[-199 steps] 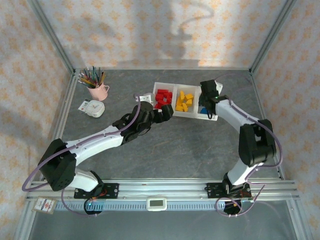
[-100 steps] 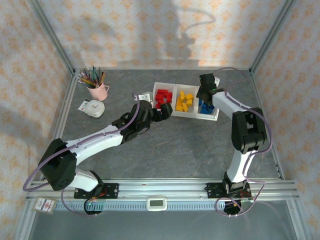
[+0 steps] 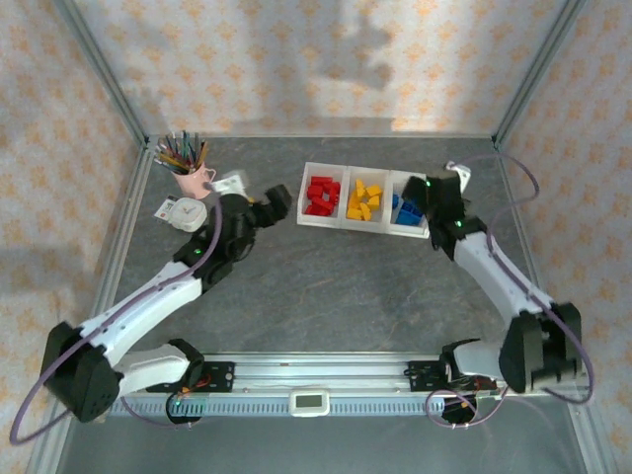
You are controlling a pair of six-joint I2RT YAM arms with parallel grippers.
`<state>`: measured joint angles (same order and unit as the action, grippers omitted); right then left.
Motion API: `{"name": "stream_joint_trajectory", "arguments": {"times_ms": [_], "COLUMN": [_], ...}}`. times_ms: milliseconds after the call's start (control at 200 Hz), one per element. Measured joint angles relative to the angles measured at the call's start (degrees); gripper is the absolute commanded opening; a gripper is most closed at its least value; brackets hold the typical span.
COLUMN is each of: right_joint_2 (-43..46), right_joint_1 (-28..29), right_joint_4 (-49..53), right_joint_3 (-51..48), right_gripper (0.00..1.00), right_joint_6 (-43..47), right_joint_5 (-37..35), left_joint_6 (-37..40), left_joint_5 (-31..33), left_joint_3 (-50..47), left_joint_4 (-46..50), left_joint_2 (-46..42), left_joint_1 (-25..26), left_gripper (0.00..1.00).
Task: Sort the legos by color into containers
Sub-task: Reset both arms
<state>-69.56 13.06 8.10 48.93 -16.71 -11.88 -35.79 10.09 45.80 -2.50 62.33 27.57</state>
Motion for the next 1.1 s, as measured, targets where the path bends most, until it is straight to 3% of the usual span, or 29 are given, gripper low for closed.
{"name": "stream_joint_trajectory", "arguments": {"times_ms": [205,365,465,641,836,1101], "right_joint_2": [10.32,7.21,-0.46,-10.56,-14.36,-17.92], "right_joint_1": [-0.83,-5.33,-8.09,-11.23,-12.85,-11.91], "right_joint_4": [-15.72,-33.79,-44.68,-59.17,-73.37,-76.41], "right_joint_3": [-23.5,-34.6,-35.54,-34.6,-37.24,-36.72], "right_gripper": [1.0,1.0,1.0,1.0,1.0,1.0], "right_joint_6": [-0.46,1.4,3.43,8.98,13.68,16.74], "right_joint_5": [-12.68,-15.23,-14.16,-4.72,6.99,11.32], "left_joint_6": [9.07,17.2,21.88,29.64,33.92,34.12], "left_joint_5": [14.1,16.11,14.91,9.07,2.8,1.01], "left_joint_3": [-12.66,-25.79,-30.69,-33.18,-35.69,-34.91], "left_joint_4": [-3.45,-18.21,-30.56,-52.5,-69.11,-71.73], "left_joint_2": [-6.23,-0.57,6.56,18.6,24.68,25.46], "left_joint_1": [-15.08,-22.99,-23.69,-23.85,-23.98,-26.73], "left_gripper": [0.99,0.99,0.99,1.0,1.0,1.0]}}
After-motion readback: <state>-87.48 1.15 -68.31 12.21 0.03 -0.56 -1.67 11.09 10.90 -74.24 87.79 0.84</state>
